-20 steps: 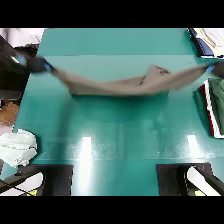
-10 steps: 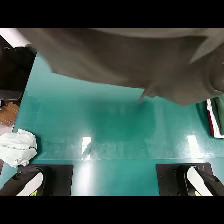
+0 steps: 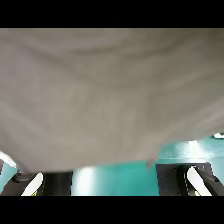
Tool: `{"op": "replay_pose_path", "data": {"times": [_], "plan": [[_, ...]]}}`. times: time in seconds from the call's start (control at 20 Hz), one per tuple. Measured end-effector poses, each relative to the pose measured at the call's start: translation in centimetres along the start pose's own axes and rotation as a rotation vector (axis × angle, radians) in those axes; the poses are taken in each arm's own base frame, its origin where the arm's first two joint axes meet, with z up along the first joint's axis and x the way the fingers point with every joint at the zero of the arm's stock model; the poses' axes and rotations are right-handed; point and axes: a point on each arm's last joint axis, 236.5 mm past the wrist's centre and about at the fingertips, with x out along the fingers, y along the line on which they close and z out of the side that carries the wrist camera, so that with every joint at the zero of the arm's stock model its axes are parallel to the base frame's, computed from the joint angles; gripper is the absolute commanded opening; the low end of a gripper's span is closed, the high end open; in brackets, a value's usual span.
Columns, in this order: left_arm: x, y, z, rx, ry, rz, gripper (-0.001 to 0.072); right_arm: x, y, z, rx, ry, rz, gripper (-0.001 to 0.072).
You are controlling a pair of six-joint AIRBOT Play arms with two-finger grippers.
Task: Fold the shirts.
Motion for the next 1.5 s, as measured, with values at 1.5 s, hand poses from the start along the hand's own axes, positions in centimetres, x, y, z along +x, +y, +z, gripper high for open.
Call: {"op": "replay_pose_path", "data": {"times": [1.5], "plan": [[28.7,8.8,-45.9,-0.365,0.761,-0.021,0.0025,35.4,2.9,-40.9,0.187,0.777,0.15,0.0016]]}}
